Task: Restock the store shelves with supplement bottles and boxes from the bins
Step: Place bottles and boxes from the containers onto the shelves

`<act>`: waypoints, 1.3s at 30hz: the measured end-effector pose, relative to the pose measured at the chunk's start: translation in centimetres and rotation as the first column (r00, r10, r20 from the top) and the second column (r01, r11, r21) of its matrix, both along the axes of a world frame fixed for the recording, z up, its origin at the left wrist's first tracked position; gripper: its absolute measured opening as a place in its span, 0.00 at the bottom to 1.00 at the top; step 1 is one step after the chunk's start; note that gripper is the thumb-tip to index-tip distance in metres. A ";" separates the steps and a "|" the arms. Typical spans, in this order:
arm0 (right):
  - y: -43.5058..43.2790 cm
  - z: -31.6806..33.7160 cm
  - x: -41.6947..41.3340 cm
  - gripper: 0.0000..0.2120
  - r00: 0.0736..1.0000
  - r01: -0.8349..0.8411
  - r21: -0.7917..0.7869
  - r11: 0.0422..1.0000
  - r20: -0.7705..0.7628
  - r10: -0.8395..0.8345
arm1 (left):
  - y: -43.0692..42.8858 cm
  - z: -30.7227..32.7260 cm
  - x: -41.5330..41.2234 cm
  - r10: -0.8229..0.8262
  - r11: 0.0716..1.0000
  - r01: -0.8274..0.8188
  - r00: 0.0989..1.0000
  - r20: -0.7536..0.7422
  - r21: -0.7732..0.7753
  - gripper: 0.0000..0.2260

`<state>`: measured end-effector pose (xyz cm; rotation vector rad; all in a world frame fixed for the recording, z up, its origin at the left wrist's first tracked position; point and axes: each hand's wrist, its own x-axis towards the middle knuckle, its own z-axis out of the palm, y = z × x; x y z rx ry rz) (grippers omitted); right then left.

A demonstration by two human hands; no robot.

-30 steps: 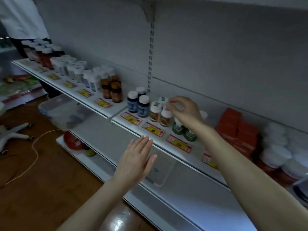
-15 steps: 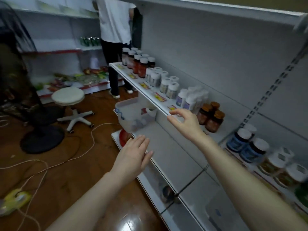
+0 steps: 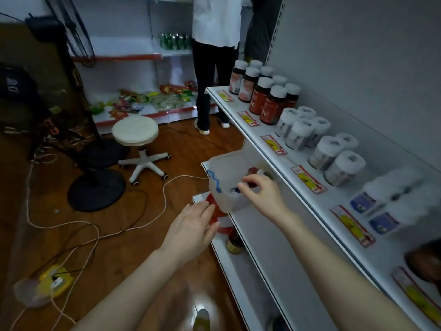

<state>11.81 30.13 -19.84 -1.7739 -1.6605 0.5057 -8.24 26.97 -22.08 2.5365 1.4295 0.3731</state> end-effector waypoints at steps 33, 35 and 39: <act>26.1 -20.5 5.4 0.20 0.796 0.599 -0.384 0.703 0.192 -0.573 | 43.8 -19.9 8.2 -0.489 0.867 0.485 0.873 -0.004 -0.112 0.22; 27.8 -22.8 7.3 0.20 0.785 0.619 -0.332 0.712 0.253 -0.565 | 45.2 -21.6 10.0 -0.519 0.853 0.514 0.853 -0.047 -0.087 0.25; 30.3 -27.3 11.2 0.29 0.740 0.672 -0.335 0.660 0.332 -0.585 | 46.8 -24.4 12.7 -0.542 0.840 0.539 0.836 -0.082 -0.057 0.29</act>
